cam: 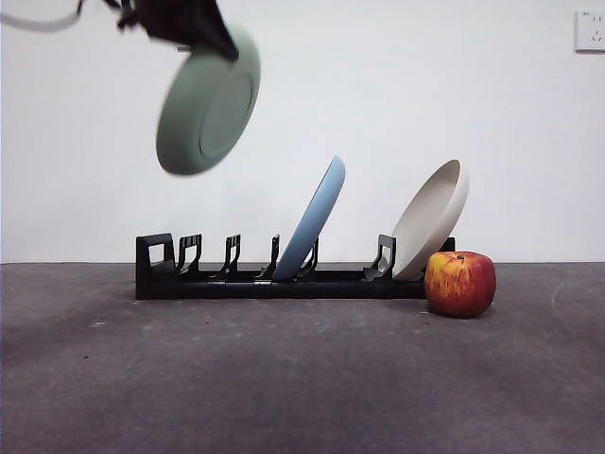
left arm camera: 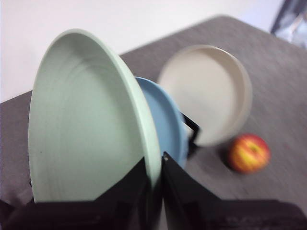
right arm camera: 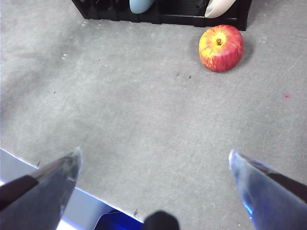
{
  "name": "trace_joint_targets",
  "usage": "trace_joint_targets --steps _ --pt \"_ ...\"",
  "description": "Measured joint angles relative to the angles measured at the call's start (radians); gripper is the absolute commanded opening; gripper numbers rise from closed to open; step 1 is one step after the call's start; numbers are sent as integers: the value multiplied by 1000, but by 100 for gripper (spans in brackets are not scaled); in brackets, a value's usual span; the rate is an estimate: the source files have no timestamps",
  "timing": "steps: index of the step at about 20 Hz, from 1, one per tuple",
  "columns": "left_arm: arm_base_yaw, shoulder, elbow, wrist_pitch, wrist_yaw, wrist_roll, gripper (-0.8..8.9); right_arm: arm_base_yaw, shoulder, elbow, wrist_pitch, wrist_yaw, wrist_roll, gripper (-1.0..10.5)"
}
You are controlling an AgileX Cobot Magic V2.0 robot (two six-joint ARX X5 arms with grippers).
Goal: Take the green plate from the plate rack,put the plate on the table,take the apple from the table,put the apple in the plate
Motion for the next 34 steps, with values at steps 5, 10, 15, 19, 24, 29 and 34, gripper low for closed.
trace_joint_targets --steps 5,10,15,19,24,29,34 --pt "-227 -139 0 -328 -212 173 -5 0 0 0 0 0 0 683" --pt "-472 -129 -146 -328 -428 216 -5 0 0 0 0 0 0 683" --pt "-593 -112 -454 -120 -554 224 -5 0 0 0 0 -1 0 683" --pt "-637 -54 -591 76 -618 261 -5 0 0 0 0 0 0 683" --pt "-664 89 -608 206 -693 315 -5 0 2 0 0 0 0 683" --pt "-699 180 -606 254 -768 308 3 0 6 0 0 0 0 683" --pt "-716 191 -604 249 -706 245 290 0 11 0 0 0 0 683"
